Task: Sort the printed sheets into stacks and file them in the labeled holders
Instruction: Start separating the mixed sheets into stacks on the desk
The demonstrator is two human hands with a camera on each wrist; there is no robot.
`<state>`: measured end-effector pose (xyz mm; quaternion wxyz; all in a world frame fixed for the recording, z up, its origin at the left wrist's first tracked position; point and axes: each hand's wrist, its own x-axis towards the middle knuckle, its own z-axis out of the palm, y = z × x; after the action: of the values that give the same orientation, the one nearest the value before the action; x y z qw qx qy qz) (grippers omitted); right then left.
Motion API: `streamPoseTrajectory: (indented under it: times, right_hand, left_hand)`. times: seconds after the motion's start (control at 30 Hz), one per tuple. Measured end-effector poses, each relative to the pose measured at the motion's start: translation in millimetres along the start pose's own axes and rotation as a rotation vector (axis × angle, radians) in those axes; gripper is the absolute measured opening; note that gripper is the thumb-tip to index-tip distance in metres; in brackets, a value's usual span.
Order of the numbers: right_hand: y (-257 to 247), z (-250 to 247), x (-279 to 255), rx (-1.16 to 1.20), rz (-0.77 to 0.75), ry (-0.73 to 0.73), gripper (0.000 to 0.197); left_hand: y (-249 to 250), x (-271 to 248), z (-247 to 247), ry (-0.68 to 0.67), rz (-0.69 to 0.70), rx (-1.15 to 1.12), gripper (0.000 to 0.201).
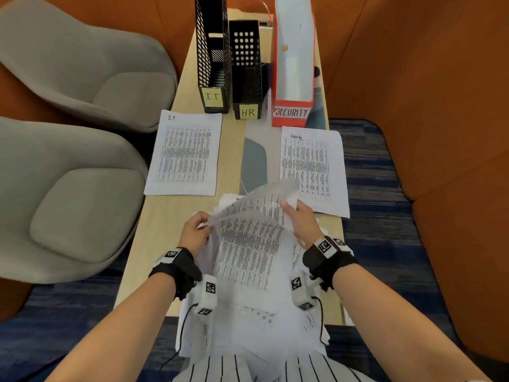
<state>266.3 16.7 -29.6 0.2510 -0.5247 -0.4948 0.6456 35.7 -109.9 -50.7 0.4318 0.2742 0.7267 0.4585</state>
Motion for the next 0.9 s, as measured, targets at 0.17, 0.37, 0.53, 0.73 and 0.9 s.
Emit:
streamPoseTrajectory:
  times: [0.17, 0.37, 0.53, 0.73, 0.9]
  right_hand:
    - [2, -1, 5, -0.103, 0.074, 0.089, 0.068]
    - [1, -5, 9, -0.202, 0.027, 0.118, 0.030]
    - [1, -1, 8, -0.115, -0.097, 0.442, 0.019]
    - [3, -5, 7, 0.067, -0.024, 0.333, 0.026]
    - [16, -16, 2, 0.368, 0.224, -0.081, 0.067]
  left_hand:
    - [-6, 2, 0, 0.003, -0.020, -0.006, 0.031]
    - [-5, 3, 6, 0.091, -0.040, 0.074, 0.027]
    - [-6, 8, 9, 0.145, 0.000, 0.136, 0.032]
    - [2, -1, 11, 0.046, -0.124, -0.006, 0.043]
    - [-13, -5, 6, -0.120, -0.089, 0.274, 0.025]
